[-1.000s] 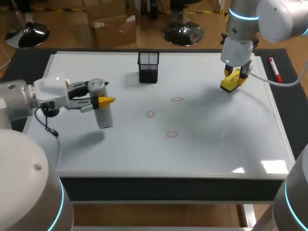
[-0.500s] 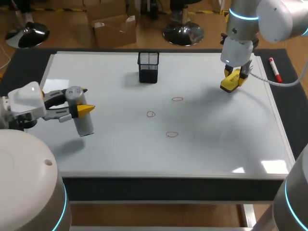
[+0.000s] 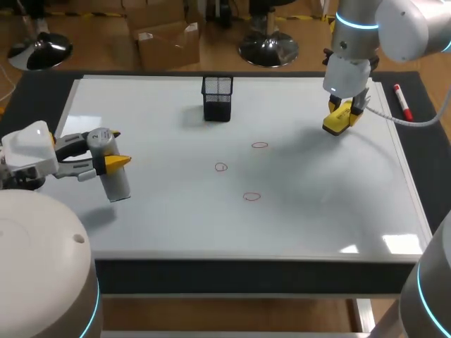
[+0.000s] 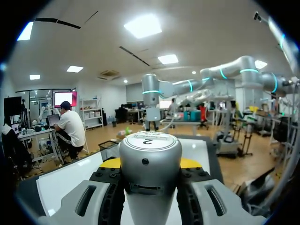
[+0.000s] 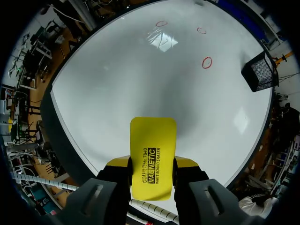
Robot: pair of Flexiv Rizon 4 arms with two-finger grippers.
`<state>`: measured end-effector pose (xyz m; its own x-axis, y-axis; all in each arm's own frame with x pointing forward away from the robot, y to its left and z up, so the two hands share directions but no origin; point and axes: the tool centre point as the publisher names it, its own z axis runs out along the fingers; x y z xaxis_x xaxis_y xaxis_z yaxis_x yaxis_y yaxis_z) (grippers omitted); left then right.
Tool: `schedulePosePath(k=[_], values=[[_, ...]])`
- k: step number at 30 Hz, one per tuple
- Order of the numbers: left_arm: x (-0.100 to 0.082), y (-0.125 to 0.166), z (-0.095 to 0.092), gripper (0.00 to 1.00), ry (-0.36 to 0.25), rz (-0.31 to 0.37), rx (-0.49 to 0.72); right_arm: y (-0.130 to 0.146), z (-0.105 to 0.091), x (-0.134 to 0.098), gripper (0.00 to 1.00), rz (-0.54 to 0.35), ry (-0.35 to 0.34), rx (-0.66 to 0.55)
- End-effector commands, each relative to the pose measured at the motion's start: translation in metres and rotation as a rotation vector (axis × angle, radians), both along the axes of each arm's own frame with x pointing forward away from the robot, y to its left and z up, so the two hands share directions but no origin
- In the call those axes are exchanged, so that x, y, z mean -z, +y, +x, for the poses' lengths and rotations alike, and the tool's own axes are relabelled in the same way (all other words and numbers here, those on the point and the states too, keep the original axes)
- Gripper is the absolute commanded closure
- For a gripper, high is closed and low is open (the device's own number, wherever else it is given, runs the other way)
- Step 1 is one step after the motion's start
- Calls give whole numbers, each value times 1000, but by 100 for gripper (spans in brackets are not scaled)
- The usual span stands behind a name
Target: Pick up the inspection probe, press it on each red-marked spot on the whiteboard one by one, put down the probe, pick up the eraser, and wipe off all the red marks.
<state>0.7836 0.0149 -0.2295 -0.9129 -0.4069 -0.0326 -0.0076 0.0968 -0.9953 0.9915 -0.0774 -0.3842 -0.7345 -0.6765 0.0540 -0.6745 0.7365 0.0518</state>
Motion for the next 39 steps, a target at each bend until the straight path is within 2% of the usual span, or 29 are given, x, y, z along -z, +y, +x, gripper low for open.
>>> schedulePosePath(k=[1,8,19,34,39], values=[[-1,0,-1,100,-1,1,0,-1,0,-1,100,-3,0,-2],[-1,0,-1,100,-1,1,0,4,-2,0,100,-2,-2,-9],[-1,0,-1,100,-1,1,0,89,-27,-4,100,-31,-33,-172],[-1,0,-1,100,-1,1,0,210,-66,-9,100,37,-57,-400],[-1,0,-1,100,-1,1,0,238,-80,-8,100,48,-50,-445]])
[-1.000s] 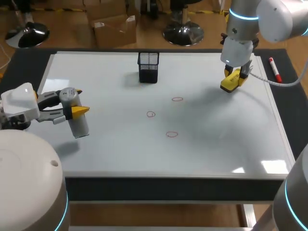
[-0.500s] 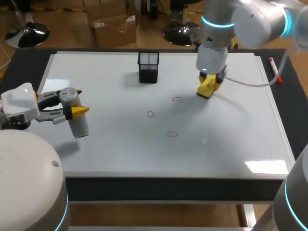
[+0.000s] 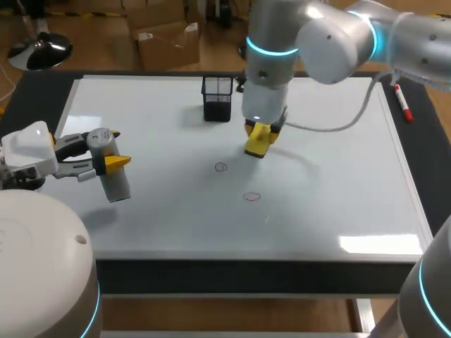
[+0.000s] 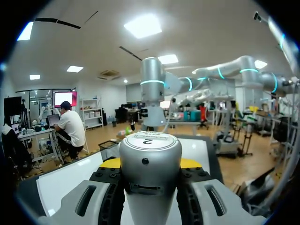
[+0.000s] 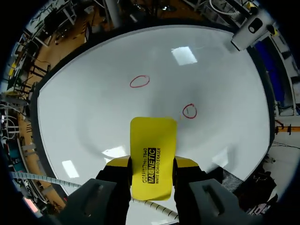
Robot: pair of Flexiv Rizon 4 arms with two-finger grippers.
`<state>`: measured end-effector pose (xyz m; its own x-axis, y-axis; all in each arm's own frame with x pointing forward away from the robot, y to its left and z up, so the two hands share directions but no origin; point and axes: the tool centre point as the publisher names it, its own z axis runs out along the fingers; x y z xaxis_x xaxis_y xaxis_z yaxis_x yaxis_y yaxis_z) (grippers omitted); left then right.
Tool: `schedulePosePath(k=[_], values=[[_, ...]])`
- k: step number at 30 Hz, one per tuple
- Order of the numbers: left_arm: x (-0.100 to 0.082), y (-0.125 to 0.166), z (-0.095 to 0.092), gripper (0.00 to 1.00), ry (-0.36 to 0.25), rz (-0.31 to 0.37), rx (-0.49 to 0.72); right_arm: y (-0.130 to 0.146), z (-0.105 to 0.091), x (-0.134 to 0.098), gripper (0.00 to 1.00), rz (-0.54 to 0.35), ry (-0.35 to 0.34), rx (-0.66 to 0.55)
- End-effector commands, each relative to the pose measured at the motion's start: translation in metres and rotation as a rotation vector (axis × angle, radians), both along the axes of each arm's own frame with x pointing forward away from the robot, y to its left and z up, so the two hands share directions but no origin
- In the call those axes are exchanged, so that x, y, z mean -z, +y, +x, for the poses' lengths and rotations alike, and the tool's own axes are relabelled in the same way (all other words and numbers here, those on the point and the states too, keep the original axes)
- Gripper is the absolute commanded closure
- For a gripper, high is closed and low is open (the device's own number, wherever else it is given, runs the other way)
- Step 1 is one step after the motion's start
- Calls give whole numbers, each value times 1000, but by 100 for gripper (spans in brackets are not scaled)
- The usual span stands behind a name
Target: Pick up the inspection probe, press it on each red-marked spot on the whiteboard one by one, put down the probe, pick up the eraser, and wipe off all the red marks.
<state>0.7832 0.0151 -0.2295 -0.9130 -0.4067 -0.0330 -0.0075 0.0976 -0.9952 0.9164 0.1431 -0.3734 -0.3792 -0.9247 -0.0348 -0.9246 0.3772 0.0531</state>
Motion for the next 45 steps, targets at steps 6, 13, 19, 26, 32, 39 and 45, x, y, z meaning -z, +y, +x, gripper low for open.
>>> schedulePosePath(k=[6,13,19,26,32,39,45], values=[[-1,0,0,100,-1,0,-1,45,-15,9,100,-33,13,-71],[-1,0,0,100,-1,0,-1,65,-24,11,100,-17,42,-139],[-1,0,0,100,-1,0,-1,65,-24,11,100,-17,42,-139],[-1,0,0,100,-1,0,-1,65,-24,11,100,-17,42,-139],[-1,0,0,100,-1,0,-1,65,-24,11,100,-17,42,-139],[-1,0,0,100,-1,0,-1,85,-24,20,100,-24,66,-193],[-1,0,0,100,-1,0,-1,112,-29,28,100,-27,74,-256]])
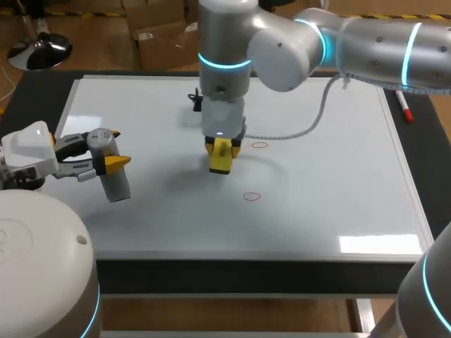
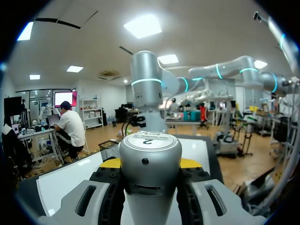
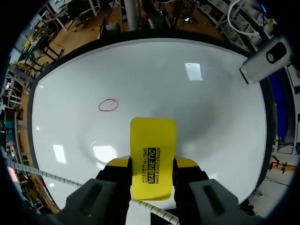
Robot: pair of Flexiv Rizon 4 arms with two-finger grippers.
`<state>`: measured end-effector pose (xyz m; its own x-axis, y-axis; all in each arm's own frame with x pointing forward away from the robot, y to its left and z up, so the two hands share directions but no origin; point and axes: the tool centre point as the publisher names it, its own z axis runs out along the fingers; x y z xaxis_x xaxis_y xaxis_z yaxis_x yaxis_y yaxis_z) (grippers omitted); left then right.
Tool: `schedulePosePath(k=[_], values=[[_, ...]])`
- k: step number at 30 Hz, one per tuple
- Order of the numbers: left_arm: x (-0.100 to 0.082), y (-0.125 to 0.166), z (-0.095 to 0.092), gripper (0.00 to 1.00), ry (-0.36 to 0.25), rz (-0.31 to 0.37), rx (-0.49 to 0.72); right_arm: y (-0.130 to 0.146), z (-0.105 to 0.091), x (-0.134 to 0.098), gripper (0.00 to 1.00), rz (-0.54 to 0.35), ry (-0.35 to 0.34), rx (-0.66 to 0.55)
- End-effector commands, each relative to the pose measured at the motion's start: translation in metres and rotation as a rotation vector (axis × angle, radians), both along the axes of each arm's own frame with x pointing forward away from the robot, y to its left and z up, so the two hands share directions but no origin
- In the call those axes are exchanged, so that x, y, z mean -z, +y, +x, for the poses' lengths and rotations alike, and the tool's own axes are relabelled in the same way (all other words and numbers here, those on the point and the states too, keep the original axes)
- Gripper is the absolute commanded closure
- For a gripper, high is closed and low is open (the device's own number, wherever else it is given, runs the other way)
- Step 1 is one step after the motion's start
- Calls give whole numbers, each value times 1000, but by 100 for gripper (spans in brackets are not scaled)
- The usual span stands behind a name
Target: Pick up the inspection probe, press it on each red-marked spot on the whiteboard one by one, put down the probe, pick up the eraser, and wipe off all the red marks.
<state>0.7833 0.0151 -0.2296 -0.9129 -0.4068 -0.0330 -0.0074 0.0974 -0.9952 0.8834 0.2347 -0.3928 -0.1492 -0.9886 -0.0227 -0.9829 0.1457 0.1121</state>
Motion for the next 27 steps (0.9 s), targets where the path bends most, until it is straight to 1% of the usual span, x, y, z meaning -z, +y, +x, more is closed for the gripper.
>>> schedulePosePath(k=[1,6,11,20,27], values=[[-1,0,0,100,-1,0,-1,25,2,9,100,-31,10,-23],[-1,0,0,100,-1,0,-1,36,-1,13,100,-20,5,-53],[-1,0,0,100,-1,0,-1,41,-3,19,100,-16,7,-73],[-1,0,0,100,-1,0,-1,33,1,30,100,-10,0,-71],[-1,0,0,100,-1,0,-1,28,1,38,100,-1,12,-66]])
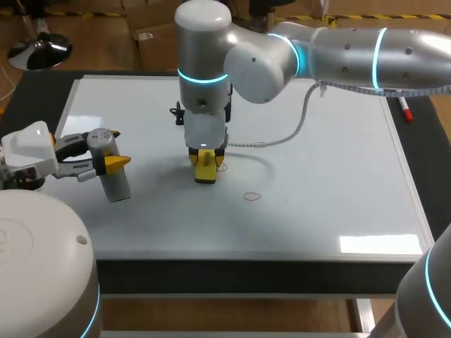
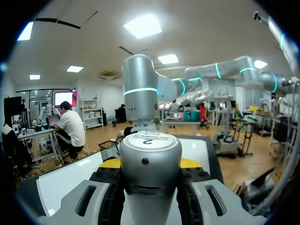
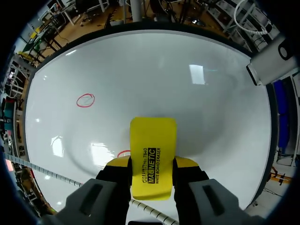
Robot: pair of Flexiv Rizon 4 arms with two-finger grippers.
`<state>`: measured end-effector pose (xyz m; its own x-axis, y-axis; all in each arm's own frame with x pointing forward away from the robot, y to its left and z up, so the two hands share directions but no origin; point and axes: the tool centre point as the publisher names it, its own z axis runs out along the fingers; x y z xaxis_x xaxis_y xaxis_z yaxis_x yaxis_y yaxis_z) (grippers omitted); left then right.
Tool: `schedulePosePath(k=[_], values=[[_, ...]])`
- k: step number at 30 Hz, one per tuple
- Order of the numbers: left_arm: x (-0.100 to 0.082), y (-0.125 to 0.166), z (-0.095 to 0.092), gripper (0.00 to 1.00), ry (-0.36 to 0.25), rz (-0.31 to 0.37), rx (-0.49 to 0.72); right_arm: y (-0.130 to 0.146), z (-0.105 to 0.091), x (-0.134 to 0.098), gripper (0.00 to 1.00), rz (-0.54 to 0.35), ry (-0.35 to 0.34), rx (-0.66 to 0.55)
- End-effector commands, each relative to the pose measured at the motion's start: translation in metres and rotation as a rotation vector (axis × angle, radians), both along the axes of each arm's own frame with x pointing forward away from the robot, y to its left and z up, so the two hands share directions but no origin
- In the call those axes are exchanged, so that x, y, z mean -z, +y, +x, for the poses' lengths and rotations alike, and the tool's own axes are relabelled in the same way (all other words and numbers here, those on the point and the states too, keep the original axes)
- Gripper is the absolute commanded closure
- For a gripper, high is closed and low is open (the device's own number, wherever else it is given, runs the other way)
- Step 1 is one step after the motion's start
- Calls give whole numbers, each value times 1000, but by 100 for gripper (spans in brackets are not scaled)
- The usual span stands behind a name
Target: Pick up the inspection probe, press it on each red-marked spot on the whiteboard one by one, put down the probe, pick up the eraser, and wipe off all the red marks.
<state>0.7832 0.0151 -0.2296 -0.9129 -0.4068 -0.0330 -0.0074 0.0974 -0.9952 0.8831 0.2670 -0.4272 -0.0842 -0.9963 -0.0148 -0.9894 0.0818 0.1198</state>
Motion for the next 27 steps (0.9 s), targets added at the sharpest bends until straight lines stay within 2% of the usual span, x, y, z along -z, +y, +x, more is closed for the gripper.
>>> schedulePosePath(k=[1,13,27], values=[[-1,0,0,100,-1,0,-1,-5,2,5,100,9,7,3],[-1,0,0,100,-1,0,-1,-28,-1,18,100,5,37,60],[-1,0,0,100,-1,0,-1,-58,-11,9,100,-22,22,146]])
